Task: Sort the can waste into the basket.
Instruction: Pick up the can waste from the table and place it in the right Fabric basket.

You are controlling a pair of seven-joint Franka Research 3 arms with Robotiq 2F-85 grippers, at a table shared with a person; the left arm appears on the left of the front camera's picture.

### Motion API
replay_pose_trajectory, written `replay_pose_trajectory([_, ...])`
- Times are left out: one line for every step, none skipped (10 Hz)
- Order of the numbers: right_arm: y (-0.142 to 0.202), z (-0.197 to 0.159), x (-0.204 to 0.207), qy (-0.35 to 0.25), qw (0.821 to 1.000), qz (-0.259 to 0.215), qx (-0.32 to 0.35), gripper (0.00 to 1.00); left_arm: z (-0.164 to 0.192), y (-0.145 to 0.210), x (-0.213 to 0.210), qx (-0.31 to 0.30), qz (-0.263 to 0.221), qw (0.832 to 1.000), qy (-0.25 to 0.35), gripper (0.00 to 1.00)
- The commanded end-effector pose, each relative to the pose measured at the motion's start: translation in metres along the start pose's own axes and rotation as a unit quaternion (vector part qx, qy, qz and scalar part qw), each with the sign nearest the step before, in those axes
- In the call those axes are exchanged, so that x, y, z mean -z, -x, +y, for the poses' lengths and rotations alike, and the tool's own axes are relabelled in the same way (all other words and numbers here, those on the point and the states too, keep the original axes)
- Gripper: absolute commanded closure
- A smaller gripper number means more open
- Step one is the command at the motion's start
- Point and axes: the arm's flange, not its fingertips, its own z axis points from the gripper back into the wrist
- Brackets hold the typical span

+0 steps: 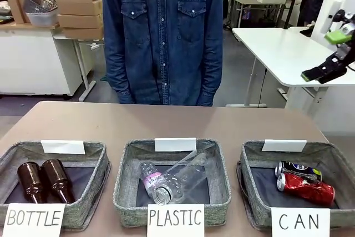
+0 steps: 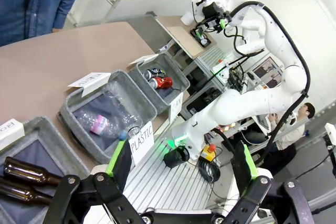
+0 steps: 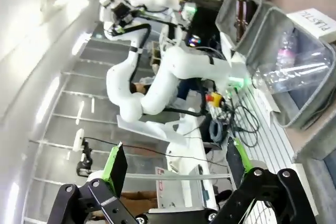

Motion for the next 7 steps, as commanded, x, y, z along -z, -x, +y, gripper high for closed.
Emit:
replay_pose_trajectory([-0.0006, 0.0035, 0.0023, 0.037, 0.999, 0.008, -0.010, 0.00, -0.0009, -0.0021, 0.0000, 0.007, -0.005, 1.000, 0.009, 0.00])
replay_pose_trajectory([-0.0006, 0.0035, 0.0023, 0.037, 0.999, 0.008, -0.010, 0.00, -0.0009, -0.0021, 0.0000, 0.007, -0.005, 1.000, 0.009, 0.00])
replay_pose_trajectory([-0.0006, 0.0035, 0.0023, 0.037, 0.999, 0.008, -0.010, 0.00, -0.0009, -0.0021, 0.0000, 0.007, -0.005, 1.000, 0.009, 0.00])
replay_pose_trajectory([-0.0006, 0.0035, 0.0023, 0.037, 0.999, 0.008, -0.010, 0.00, -0.0009, -0.0021, 0.0000, 0.007, -0.005, 1.000, 0.009, 0.00])
replay_pose_trajectory([-0.0006, 0.0035, 0.0023, 0.037, 0.999, 0.008, -0.010, 0.00, -0.0009, -0.0021, 0.0000, 0.007, -0.005, 1.000, 0.009, 0.00])
replay_pose_trajectory([-0.0006, 0.0035, 0.0023, 0.037, 0.999, 0.008, -0.010, 0.00, -0.0009, -0.0021, 0.0000, 0.007, -0.005, 1.000, 0.009, 0.00])
replay_pose_trajectory([-0.0006, 0.0035, 0.0023, 0.037, 0.999, 0.008, -0.010, 0.00, -0.0009, -0.0021, 0.0000, 0.007, -0.005, 1.000, 0.009, 0.00])
